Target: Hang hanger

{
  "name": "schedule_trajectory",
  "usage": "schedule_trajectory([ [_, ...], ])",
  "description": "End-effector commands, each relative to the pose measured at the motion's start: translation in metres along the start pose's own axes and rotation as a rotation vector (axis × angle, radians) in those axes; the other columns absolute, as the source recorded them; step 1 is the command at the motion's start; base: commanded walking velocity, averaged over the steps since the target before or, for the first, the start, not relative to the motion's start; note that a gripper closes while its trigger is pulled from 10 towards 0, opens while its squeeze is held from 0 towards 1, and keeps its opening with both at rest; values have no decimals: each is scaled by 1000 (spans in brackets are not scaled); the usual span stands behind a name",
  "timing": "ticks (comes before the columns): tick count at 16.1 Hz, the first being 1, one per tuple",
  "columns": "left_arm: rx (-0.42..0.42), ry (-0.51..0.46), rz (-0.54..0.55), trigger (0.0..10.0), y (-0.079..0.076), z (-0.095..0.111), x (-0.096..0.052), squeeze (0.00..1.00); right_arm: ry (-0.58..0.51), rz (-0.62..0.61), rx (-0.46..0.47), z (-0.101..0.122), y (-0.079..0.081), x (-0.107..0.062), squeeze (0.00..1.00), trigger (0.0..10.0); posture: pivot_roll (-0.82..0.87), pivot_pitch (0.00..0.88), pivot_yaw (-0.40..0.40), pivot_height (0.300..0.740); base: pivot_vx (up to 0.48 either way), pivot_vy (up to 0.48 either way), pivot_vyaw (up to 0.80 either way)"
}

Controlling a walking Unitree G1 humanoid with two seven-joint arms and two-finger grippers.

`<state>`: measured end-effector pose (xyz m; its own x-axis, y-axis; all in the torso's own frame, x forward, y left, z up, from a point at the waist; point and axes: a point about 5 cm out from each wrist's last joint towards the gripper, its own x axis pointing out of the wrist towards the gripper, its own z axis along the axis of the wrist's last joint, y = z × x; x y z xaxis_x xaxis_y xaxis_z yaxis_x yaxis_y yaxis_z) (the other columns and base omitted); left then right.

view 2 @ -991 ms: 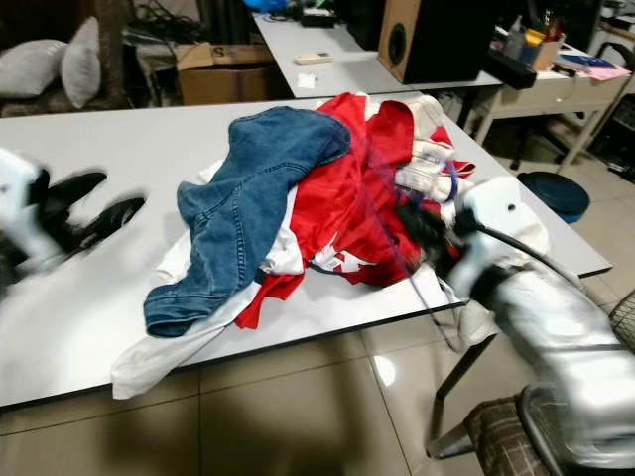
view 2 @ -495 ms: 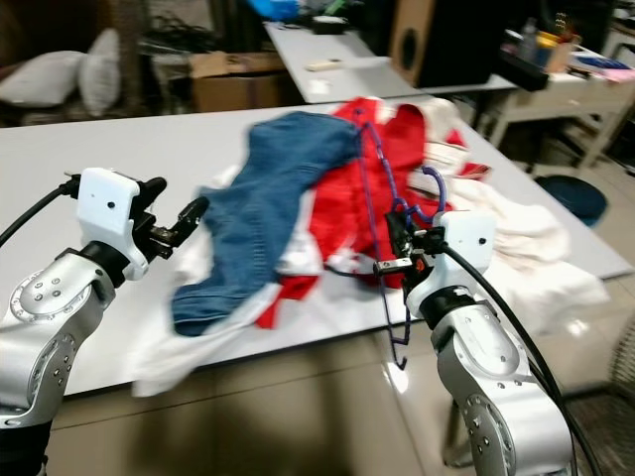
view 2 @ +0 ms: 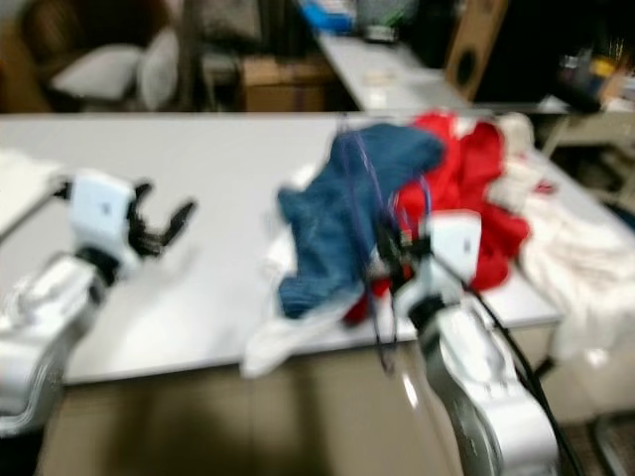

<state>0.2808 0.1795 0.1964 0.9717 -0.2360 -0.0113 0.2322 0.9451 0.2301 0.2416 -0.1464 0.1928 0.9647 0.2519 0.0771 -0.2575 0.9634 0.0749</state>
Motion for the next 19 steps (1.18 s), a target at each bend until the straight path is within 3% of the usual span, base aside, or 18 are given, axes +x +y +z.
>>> schedule_trajectory([
  [1,6,3,-12,10000,-4,1,2,0,5,-50,13,-1,-7,-3,0,10000,27,0,28,740,0,398,0],
  [5,20,12,-20,10000,-4,0,3,0,25,-64,38,-4,-10,-4,0,10000,25,0,32,740,0,398,0],
  [9,25,16,-15,10000,-3,0,3,0,30,-64,-34,-5,-10,-3,0,10000,24,0,31,740,0,398,0],
  [12,26,19,-7,10000,-2,-1,3,0,111,-64,-134,-17,-10,-3,0,10000,26,0,26,740,0,396,0],
  [19,24,23,8,10000,-1,-2,2,0,110,-57,-77,-19,-13,-2,0,10000,30,0,12,740,0,400,0],
])
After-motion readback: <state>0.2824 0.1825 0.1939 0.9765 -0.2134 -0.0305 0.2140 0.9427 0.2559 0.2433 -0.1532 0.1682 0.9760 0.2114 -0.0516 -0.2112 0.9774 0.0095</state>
